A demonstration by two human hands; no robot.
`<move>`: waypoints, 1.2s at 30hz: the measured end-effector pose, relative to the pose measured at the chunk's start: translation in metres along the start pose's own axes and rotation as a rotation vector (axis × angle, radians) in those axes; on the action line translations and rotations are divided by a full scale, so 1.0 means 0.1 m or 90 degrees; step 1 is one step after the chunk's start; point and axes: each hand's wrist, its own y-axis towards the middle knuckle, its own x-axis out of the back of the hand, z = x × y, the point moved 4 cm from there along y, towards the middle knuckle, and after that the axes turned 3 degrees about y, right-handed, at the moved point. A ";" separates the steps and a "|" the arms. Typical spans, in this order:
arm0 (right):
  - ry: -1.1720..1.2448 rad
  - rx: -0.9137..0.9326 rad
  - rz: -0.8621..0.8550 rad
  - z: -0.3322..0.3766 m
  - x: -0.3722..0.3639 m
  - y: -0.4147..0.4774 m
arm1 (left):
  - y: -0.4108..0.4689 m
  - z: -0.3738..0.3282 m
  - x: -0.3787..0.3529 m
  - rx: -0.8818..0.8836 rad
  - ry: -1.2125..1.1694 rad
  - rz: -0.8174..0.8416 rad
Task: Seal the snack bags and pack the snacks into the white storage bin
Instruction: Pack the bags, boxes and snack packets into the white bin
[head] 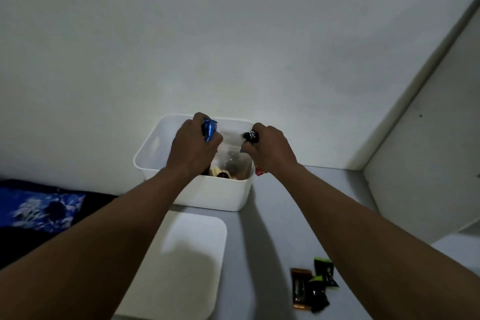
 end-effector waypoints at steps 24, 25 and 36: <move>-0.114 -0.063 -0.021 -0.03 -0.51 0.08 | 0.39 0.51 -0.41 -0.005 -0.035 0.159; -0.110 -0.068 0.001 -0.07 -0.52 0.06 | 0.38 0.50 -0.45 -0.010 -0.026 0.177; -0.078 -0.062 0.104 -0.16 -0.63 -0.05 | 0.19 0.53 -0.62 -0.035 0.073 0.276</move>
